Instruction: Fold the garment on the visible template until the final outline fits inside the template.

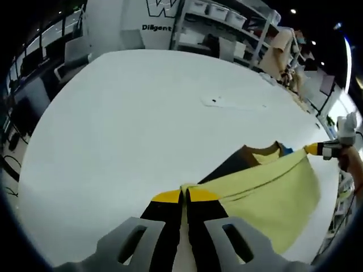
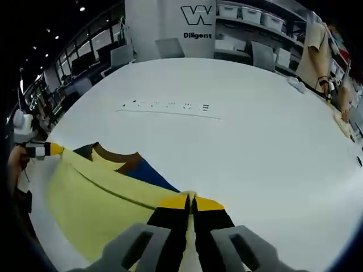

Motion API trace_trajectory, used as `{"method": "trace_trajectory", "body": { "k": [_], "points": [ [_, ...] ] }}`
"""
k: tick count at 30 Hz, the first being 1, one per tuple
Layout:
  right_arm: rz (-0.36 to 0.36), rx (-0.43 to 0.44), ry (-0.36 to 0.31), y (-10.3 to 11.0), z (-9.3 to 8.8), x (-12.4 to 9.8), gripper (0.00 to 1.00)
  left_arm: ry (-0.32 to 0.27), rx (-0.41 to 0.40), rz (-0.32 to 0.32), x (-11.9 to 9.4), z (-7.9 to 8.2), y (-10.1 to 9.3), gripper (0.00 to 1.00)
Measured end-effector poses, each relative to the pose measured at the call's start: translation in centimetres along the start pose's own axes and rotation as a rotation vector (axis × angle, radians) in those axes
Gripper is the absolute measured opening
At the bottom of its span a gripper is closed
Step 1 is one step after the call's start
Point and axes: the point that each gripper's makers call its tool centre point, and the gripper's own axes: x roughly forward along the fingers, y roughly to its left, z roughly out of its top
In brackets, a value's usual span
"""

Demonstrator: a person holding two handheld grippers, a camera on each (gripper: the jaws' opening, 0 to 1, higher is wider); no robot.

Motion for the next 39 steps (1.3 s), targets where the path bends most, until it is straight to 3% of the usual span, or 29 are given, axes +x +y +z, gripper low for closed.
{"method": "trace_trajectory", "body": {
  "k": [9, 14, 16, 20, 22, 24, 27, 30, 32, 35, 39],
  "points": [
    [0.024, 0.003, 0.001, 0.4, -1.5, 0.6, 0.0, 0.005, -0.004, -0.006, 0.2, -0.7, -0.3, 0.01],
    [0.043, -0.036, -0.037, 1.0, -1.4, 0.3, 0.0, -0.029, 0.095, -0.02, -0.1, -0.6, -1.0, 0.02],
    [0.066, -0.021, -0.071, 1.5, -0.9, -0.1, 0.07, -0.052, 0.146, -0.019, -0.5, 0.0, -0.8, 0.05],
    [0.074, -0.12, -0.096, 2.0, -0.5, -0.8, 0.15, -0.071, 0.196, -0.053, -1.0, 0.3, -1.6, 0.19],
    [0.08, -0.131, -0.1, 2.3, -0.4, -1.2, 0.2, -0.102, 0.273, -0.059, -1.3, 0.8, -1.8, 0.25],
    [0.097, -0.195, -0.125, 2.7, -0.2, -1.8, 0.25, -0.103, 0.349, -0.07, -1.6, 0.6, -2.2, 0.3],
    [0.1, -0.258, -0.132, 2.9, -0.4, -2.2, 0.28, -0.088, 0.391, -0.087, -1.8, 0.2, -2.4, 0.33],
    [0.125, -0.322, -0.153, 2.8, -0.4, -2.3, 0.33, -0.13, 0.45, -0.126, -1.8, 0.5, -2.9, 0.41],
    [0.143, -0.359, -0.151, 2.6, -0.2, -1.9, 0.36, -0.11, 0.473, -0.162, -1.9, -0.4, -3.4, 0.46],
    [0.143, -0.45, -0.15, 2.3, -0.4, -1.9, 0.39, -0.093, 0.588, -0.141, -1.8, -1.1, -3.1, 0.5],
    [0.134, -0.563, -0.172, 2.1, -0.2, -1.7, 0.46, -0.089, 0.65, -0.133, -1.7, -1.2, -2.6, 0.48]
  ]
}}
